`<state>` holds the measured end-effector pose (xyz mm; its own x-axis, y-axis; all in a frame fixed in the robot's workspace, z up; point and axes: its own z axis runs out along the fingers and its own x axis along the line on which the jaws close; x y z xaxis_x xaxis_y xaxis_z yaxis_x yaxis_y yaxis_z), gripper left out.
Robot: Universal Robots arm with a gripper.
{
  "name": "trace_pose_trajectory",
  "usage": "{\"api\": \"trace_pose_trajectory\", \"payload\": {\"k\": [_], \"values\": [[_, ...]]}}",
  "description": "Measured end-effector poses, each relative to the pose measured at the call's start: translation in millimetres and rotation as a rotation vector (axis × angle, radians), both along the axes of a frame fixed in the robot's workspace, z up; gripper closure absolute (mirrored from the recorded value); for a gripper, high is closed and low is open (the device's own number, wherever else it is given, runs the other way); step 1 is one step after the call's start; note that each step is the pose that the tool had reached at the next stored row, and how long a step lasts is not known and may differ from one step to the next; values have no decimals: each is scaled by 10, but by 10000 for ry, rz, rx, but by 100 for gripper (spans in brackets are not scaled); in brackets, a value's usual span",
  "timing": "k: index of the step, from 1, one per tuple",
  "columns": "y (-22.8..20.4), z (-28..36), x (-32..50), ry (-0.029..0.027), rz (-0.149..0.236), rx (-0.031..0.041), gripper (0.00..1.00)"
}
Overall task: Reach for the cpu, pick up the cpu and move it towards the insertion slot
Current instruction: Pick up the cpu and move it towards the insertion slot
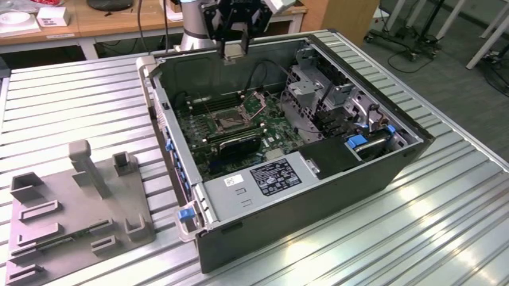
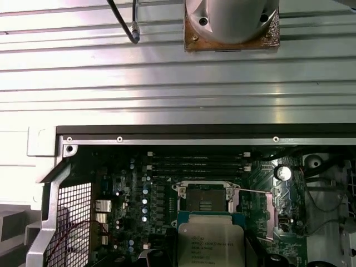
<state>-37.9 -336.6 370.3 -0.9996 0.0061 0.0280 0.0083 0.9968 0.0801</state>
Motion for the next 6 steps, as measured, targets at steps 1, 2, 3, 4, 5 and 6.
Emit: {"api": "trace_pose_trajectory", "payload": {"k": [1, 2, 3, 4, 5, 6], "values": [[2, -2, -2, -1, 2, 2, 46], [2, -4, -3, -1, 3, 2, 46], [3, -6, -3, 0, 3, 0, 46], [3, -8, -3, 0, 3, 0, 46], [3, -8, -3, 0, 3, 0, 46], [3, -8, -3, 0, 3, 0, 46]]}}
